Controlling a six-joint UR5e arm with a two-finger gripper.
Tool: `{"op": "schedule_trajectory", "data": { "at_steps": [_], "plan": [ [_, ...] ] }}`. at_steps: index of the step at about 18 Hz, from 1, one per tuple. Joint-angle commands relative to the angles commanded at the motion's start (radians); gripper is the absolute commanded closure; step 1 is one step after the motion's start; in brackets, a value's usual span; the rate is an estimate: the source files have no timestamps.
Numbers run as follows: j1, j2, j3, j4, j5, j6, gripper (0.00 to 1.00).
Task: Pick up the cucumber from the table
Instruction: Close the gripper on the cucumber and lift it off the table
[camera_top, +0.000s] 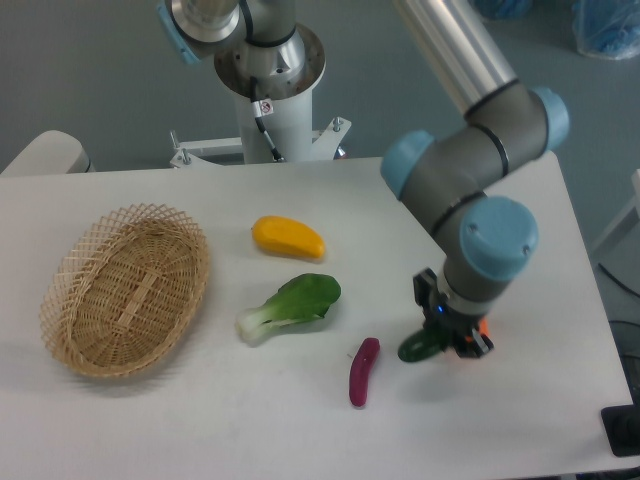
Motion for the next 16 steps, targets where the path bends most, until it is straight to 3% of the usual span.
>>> {"op": "schedule_trajectory", "data": {
  "at_steps": [5,16],
  "plan": [
    [-0.002,-0.058,0.081,-0.011,0.009,0.018,0.97],
    [-0.020,-0.068,0.086,-0.002,0.012,0.018,0.97]
  ]
}}
